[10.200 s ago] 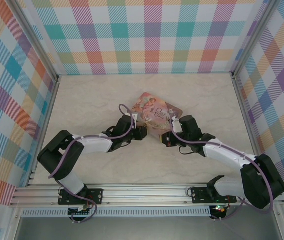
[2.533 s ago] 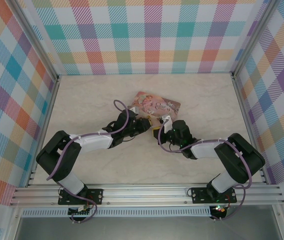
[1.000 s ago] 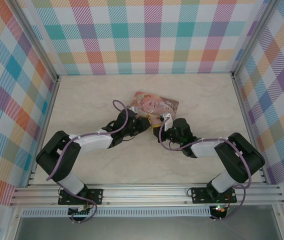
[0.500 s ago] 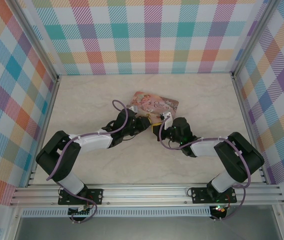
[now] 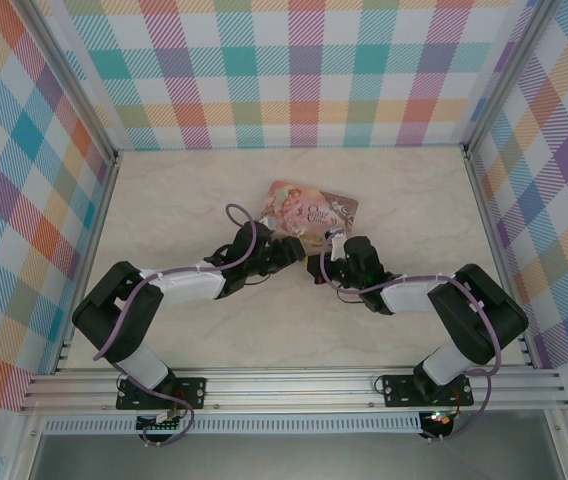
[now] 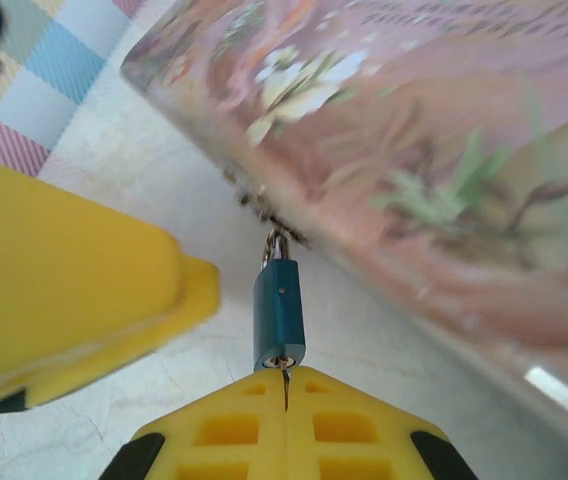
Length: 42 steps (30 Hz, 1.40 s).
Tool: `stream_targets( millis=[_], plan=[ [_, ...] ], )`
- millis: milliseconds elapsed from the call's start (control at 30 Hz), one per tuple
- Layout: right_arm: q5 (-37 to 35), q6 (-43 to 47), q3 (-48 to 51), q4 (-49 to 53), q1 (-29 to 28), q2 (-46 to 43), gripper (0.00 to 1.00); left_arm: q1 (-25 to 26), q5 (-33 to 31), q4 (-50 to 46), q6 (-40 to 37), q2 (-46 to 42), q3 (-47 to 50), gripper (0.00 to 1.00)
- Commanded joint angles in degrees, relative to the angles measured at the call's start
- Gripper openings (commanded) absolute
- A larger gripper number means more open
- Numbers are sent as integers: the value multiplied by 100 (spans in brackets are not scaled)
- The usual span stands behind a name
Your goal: Unlock the padlock with the key
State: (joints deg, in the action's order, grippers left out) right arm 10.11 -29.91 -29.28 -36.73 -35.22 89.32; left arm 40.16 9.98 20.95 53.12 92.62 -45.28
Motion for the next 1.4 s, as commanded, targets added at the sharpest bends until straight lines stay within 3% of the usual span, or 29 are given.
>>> stream_targets(
  millis=[0, 167, 300, 533, 800, 967, 1367],
  plan=[
    [82, -461, -220, 600, -10, -189, 0, 62, -53, 7, 14, -64, 137, 49],
    [164, -740, -289, 950, -46, -183, 0, 24, -360, -302, -23, -456, 314, 64],
    [206, -998, -316, 1051, -96, -163, 0, -69, -454, -557, 125, -753, 494, 67],
    [46, -1820, -239, 852, -268, -172, 0, -96, -213, 242, 996, -768, 1042, 61],
    [-267, -2625, -203, 486, -418, -232, 0, -90, 139, 1632, 1916, -117, 1294, 52],
    [-273, -2830, -280, 676, -433, -326, 0, -83, 314, 2215, 2162, 333, 1247, 46],
    [-324, -2897, -255, 731, -450, -310, 0, -79, 381, 2907, 2567, 912, 1076, 40]
  ],
)
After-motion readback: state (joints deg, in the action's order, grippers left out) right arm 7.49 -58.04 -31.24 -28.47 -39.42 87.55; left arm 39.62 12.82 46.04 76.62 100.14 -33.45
